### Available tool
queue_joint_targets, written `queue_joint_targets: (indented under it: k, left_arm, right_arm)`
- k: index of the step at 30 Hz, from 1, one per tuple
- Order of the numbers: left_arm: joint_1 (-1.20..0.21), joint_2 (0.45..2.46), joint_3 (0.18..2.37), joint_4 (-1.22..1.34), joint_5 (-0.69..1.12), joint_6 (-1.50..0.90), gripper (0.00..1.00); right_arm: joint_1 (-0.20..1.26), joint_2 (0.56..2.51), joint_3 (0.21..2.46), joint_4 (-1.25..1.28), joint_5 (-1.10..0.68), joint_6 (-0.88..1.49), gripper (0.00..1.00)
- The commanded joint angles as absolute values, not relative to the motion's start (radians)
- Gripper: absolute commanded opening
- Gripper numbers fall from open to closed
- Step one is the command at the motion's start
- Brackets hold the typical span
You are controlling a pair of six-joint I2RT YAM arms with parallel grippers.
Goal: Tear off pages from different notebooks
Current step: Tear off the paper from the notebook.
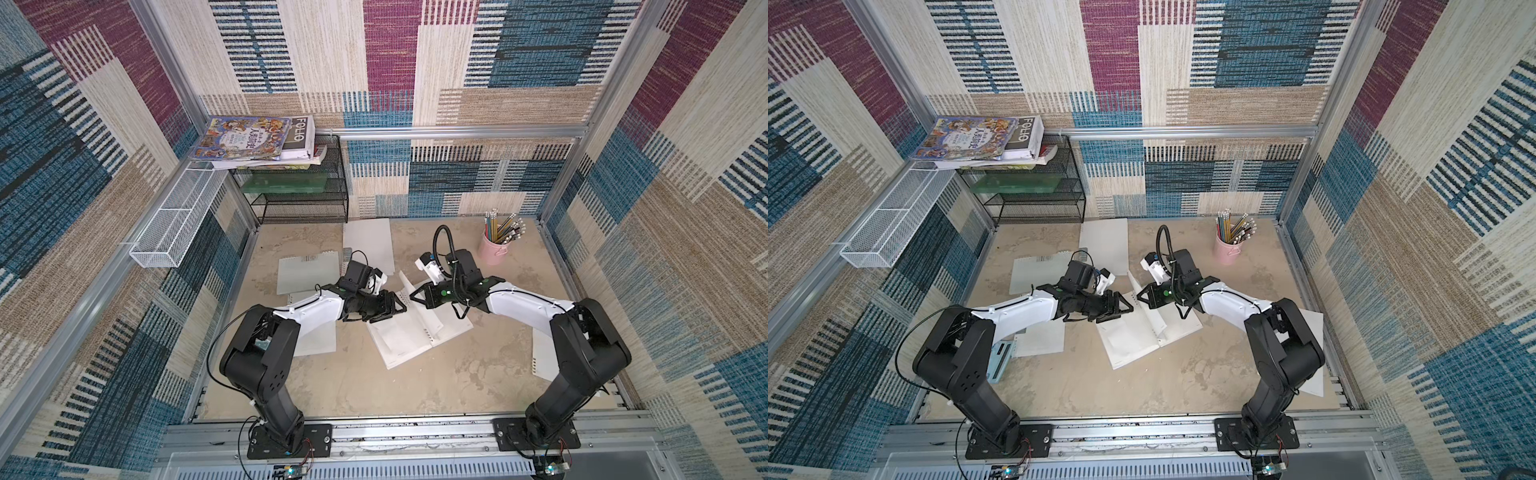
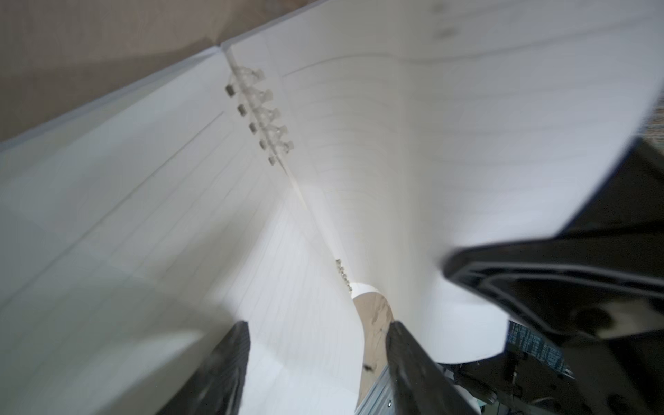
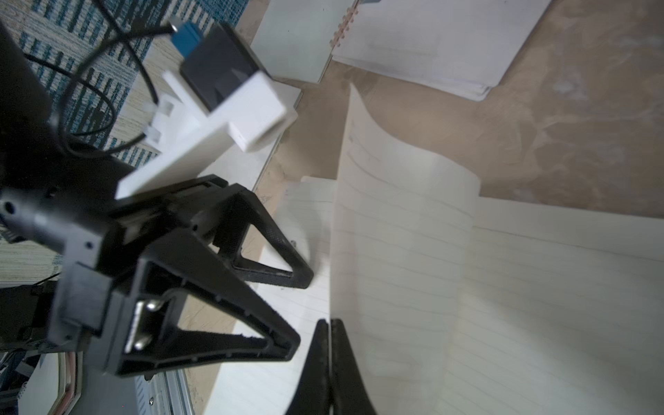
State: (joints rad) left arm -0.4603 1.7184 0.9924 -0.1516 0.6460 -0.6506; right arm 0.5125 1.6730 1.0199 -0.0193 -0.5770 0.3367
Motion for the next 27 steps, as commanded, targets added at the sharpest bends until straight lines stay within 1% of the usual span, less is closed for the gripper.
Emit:
queue_joint_targets:
  k: [1, 6, 9, 11, 14, 17, 19, 25, 27]
  left_arm:
    - [-0.472, 1.753, 1.005, -0.149, 0.645, -0.646, 0.59]
    - [-0.492, 1.878, 1.078, -0.205, 0.629, -0.634, 0.43]
    - [-0.488, 1.952, 1.125, -0.261, 0.592, -0.656, 0.25]
    - [-0.481, 1.984, 1.124, -0.234, 0.591, -0.689, 0.18]
    - [-0.465, 2.039, 1.154, -0.258, 0.588, -0.726, 0.07]
    - [-0.458, 2.087, 1.192, -0.287, 0.588, -0.749, 0.07]
    - [-0.456, 2.111, 1.22, -0.321, 0.539, -0.758, 0.06]
    - [-0.417, 2.122, 1.197, -0.299, 0.535, -0.815, 0.06]
    - [-0.406, 2.12, 1.2, -0.31, 0.523, -0.816, 0.06]
  right_arm:
    - [0.485, 1.654, 1.007, -0.01, -0.578, 0.347, 0.0]
    - [0.46, 1.648, 1.014, -0.067, -0.57, 0.31, 0.0]
    - [0.47, 1.634, 1.019, -0.098, -0.58, 0.241, 0.0]
    - [0.479, 1.617, 1.01, -0.108, -0.606, 0.179, 0.0]
    - [0.504, 1.597, 1.01, -0.153, -0.612, 0.079, 0.0]
    - [0.56, 1.599, 1.042, -0.249, -0.556, -0.05, 0.0]
    - [0.604, 1.607, 1.06, -0.289, -0.506, -0.108, 0.0]
    - [0.707, 1.566, 1.023, -0.298, -0.401, -0.217, 0.0]
    - [0.73, 1.576, 1.024, -0.332, -0.366, -0.302, 0.0]
